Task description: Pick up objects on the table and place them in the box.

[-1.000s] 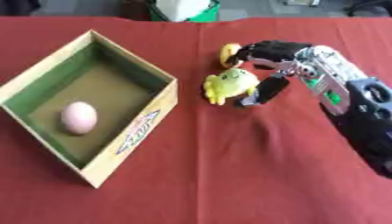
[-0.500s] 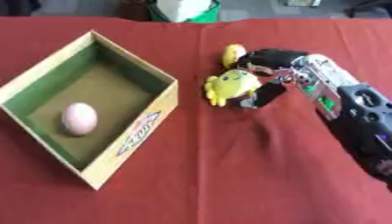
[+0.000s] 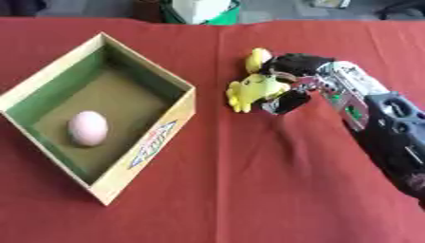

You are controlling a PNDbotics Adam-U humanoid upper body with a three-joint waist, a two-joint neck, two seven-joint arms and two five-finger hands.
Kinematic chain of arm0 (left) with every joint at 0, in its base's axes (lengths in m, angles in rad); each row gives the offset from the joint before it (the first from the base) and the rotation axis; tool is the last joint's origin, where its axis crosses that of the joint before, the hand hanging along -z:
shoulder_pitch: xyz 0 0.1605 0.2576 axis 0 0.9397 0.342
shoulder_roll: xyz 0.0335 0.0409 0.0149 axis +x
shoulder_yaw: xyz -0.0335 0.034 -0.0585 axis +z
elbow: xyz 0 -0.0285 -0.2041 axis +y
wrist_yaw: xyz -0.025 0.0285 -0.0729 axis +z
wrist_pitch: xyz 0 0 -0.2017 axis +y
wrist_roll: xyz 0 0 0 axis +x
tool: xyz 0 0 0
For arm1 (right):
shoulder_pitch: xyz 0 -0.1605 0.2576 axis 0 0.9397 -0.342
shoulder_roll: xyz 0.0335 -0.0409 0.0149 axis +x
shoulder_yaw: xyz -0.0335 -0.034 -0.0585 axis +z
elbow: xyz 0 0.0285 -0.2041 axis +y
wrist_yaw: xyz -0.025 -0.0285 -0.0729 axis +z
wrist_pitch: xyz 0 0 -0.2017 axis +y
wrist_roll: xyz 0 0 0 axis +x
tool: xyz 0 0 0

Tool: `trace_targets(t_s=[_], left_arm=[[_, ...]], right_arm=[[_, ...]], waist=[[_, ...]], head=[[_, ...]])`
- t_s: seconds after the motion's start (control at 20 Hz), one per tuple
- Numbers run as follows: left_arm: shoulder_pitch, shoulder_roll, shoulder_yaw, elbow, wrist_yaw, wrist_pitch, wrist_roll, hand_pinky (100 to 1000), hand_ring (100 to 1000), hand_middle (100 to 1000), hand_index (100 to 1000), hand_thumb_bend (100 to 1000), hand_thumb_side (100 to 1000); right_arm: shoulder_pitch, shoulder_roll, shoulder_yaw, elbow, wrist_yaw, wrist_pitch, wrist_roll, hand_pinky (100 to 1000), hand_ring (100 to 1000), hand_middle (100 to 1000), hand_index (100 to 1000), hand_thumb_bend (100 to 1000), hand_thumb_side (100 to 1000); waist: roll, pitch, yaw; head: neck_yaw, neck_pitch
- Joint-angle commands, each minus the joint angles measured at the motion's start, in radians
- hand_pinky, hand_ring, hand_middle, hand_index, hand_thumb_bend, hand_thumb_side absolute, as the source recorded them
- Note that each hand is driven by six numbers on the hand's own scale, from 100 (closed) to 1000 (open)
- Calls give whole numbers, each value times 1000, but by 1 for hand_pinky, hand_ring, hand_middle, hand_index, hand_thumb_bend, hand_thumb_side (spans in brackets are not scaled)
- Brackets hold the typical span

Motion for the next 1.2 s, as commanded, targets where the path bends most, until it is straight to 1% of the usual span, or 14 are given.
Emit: trace_targets(t_s=[0.05, 0.1, 0.2, 0.3, 0.4, 0.45, 0.6, 0.7, 0.95, 1.0, 1.05, 1.2], left_arm=[[-9, 3, 0, -17, 0, 1, -3, 710, 584, 659, 761, 100, 911], [-8, 3, 1, -17, 0, 1, -2, 710, 584, 659, 761, 100, 911], [-8, 3, 1, -17, 1, 1, -2, 710, 585, 659, 761, 100, 911], [-7, 3, 1, -17, 0, 1, -3, 710, 585, 659, 761, 100, 911], [-6, 3, 1, -17, 0, 2, -2, 710, 585, 659, 761, 100, 911], [-5, 3, 1, -17, 0, 3, -2, 710, 585, 659, 761, 100, 910], [-4, 4, 2, -17, 0, 3, -2, 710, 586, 660, 761, 100, 909], [-3, 4, 2, -17, 0, 3, -1, 710, 586, 660, 761, 100, 909], [0, 6, 3, -17, 0, 4, -1, 710, 586, 660, 762, 100, 907], [0, 6, 3, -17, 0, 4, -1, 710, 586, 660, 761, 100, 907], [1, 6, 3, -17, 0, 4, 0, 710, 587, 660, 762, 100, 907], [3, 7, 2, -17, 1, 6, -1, 710, 587, 660, 762, 100, 907]], right_arm=[[-14, -17, -9, -7, -5, 10, -32, 666, 816, 588, 722, 100, 428], [-15, -16, -12, -11, -10, 15, -45, 655, 801, 564, 703, 100, 405], [-16, -16, -16, -24, -24, 27, -74, 647, 787, 541, 686, 100, 386], [-14, -18, -18, -37, -41, 38, -103, 642, 775, 523, 671, 100, 356], [-13, -20, -19, -57, -63, 48, -123, 639, 767, 510, 660, 100, 308], [-13, -22, -20, -72, -76, 55, -128, 637, 763, 503, 654, 100, 301], [-12, -30, -28, -130, -115, 83, -135, 621, 743, 462, 613, 100, 307], [-12, -38, -35, -175, -140, 110, -141, 608, 727, 439, 584, 100, 355], [-23, -52, -53, -279, -198, 178, -144, 601, 709, 414, 557, 100, 315], [-29, -53, -57, -299, -211, 189, -141, 600, 705, 409, 553, 100, 383], [-38, -52, -59, -318, -224, 198, -136, 600, 703, 409, 554, 100, 308], [-83, -36, -57, -364, -263, 222, -113, 601, 698, 404, 554, 100, 317]], waist=[[1, -17, 1], [1, -17, 0], [1, -19, -1], [0, -20, -3], [1, -23, -4], [1, -24, -5], [3, -29, -8], [5, -32, -10], [8, -39, -14], [9, -40, -14], [9, -42, -15], [9, -46, -15]], head=[[0, -13], [-1, -11], [-3, -9], [-5, -6], [-5, -3], [-4, -2], [0, 0], [4, 2], [13, 3], [14, 2], [14, 3], [13, 6]])
